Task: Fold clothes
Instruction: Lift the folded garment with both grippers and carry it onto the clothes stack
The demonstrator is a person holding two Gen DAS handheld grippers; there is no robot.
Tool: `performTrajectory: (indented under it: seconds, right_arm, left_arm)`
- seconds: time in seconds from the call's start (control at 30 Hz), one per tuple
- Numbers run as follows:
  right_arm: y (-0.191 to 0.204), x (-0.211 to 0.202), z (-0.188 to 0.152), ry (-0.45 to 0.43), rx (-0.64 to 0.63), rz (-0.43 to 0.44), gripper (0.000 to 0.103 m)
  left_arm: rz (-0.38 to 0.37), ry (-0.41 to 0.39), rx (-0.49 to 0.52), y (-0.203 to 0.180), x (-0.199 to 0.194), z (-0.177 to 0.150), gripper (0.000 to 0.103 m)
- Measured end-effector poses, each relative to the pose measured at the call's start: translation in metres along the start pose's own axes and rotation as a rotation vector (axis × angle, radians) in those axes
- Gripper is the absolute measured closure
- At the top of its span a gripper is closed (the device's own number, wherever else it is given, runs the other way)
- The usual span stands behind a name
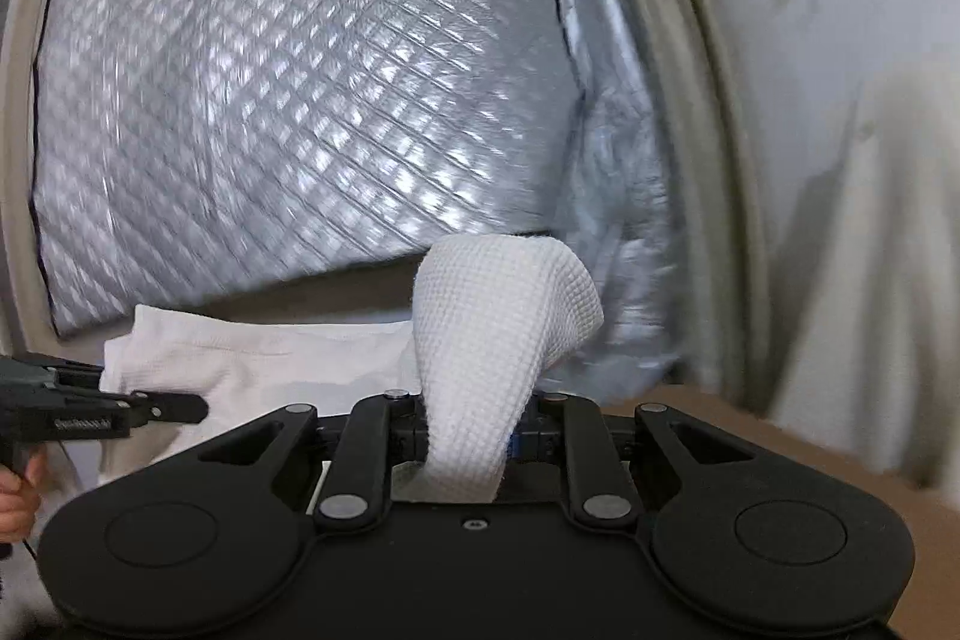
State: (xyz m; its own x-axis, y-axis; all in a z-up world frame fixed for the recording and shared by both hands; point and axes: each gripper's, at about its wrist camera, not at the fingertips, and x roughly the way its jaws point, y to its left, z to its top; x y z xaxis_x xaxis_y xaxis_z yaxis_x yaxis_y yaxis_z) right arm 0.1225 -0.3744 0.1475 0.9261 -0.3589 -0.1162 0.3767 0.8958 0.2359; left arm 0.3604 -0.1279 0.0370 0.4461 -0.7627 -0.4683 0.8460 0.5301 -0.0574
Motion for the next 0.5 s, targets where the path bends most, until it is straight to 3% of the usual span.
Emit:
performTrajectory:
  seconds: [0.07,0.13,0.27,0.33,0.43,0.47,0.5]
  right_arm:
    - [-0.013,0.041,-0.001,-0.044,0.046,0.037,0.082]
    - [-0.035,0.085,-0.011,-0.054,0.120,0.022,0.082]
    - [-0.089,0.166,-0.057,0.160,0.237,-0.096,0.081]
    - [-0.113,0.191,-0.089,0.272,0.264,-0.183,0.081]
    - [-0.135,0.190,-0.116,0.247,0.369,-0.183,0.072]
    - [-0.142,0.189,-0.118,0.235,0.429,-0.173,0.060]
    - [-0.149,0.187,-0.120,0.224,0.491,-0.163,0.057]
  left_arm:
    - [0.012,0.056,-0.033,0.024,0.037,0.017,0.091]
    - [0.025,0.112,-0.066,0.049,0.074,0.035,0.089]
    - [0.050,0.225,-0.132,0.098,0.149,0.070,0.088]
    - [0.090,0.240,-0.074,0.094,0.177,0.060,0.087]
    - [0.162,0.245,0.050,0.077,0.216,0.034,0.086]
    - [0.186,0.246,0.091,0.072,0.229,0.025,0.086]
    - [0.210,0.248,0.133,0.066,0.242,0.017,0.086]
